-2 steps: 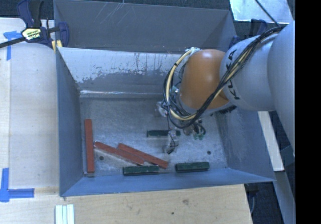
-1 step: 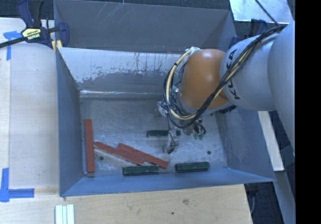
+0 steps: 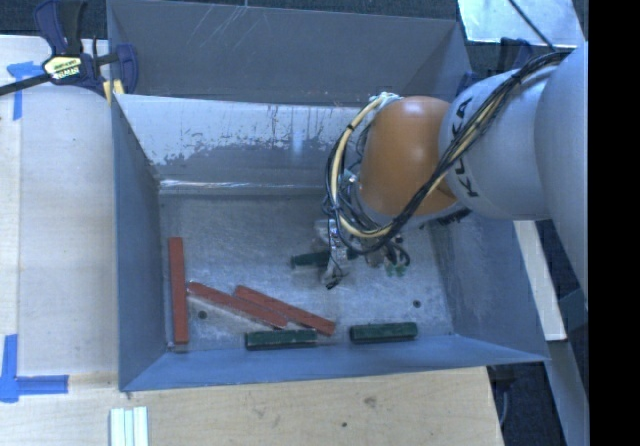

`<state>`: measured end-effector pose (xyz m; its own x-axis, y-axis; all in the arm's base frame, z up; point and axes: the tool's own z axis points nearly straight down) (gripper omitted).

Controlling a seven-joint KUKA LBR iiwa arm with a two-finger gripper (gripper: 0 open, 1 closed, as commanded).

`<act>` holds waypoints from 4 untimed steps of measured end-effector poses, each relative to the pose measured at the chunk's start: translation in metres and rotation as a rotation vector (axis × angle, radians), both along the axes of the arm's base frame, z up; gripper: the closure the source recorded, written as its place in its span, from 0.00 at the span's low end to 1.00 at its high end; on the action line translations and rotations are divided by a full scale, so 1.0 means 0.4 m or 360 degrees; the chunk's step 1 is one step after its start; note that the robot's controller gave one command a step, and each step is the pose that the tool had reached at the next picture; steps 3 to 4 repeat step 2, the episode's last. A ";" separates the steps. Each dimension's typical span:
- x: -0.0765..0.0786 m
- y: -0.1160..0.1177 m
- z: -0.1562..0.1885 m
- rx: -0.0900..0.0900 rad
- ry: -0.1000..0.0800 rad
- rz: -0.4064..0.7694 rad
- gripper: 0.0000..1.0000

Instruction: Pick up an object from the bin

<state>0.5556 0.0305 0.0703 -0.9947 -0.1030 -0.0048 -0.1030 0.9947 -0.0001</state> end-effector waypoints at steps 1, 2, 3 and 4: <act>0.004 -0.001 0.044 -0.0001 -0.0002 0.0003 1.00; 0.008 -0.001 0.144 -0.0001 -0.0004 0.0005 1.00; 0.008 -0.001 0.144 -0.0001 -0.0004 0.0005 1.00; 0.008 -0.001 0.144 -0.0001 -0.0004 0.0005 1.00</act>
Offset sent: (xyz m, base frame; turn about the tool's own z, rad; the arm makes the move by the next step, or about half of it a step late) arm 0.0001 -0.0001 0.0163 0.0000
